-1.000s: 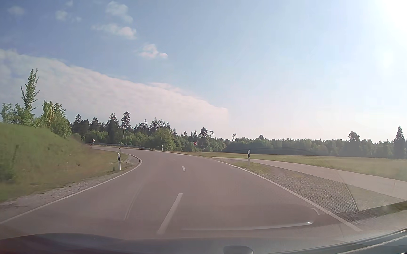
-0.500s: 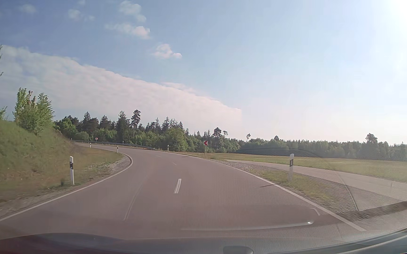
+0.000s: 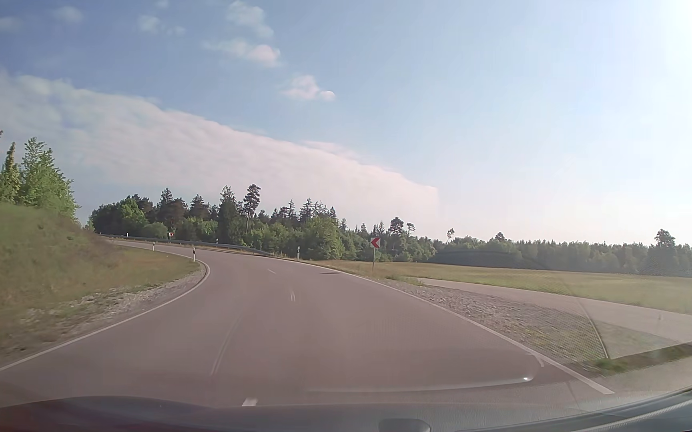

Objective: Follow the waypoints while adhering to traffic rules and regulations

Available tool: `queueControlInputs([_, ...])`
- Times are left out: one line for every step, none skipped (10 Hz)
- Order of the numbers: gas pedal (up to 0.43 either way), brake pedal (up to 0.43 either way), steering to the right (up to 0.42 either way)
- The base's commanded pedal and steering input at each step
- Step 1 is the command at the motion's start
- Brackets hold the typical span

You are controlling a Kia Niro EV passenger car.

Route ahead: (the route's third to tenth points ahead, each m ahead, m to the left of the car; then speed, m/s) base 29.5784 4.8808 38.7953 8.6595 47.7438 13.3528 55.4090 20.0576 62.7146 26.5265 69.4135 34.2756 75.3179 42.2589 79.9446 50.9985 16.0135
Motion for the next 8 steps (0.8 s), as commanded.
queueControlInputs([0.138,0.000,-0.052])
queueControlInputs([0.138,0.000,-0.056])
queueControlInputs([0.130,0.000,-0.056])
queueControlInputs([0.130,0.000,-0.056])
queueControlInputs([0.130,0.000,-0.057])
queueControlInputs([0.130,0.000,-0.059])
queueControlInputs([0.130,0.000,-0.063])
queueControlInputs([0.130,0.000,-0.065])
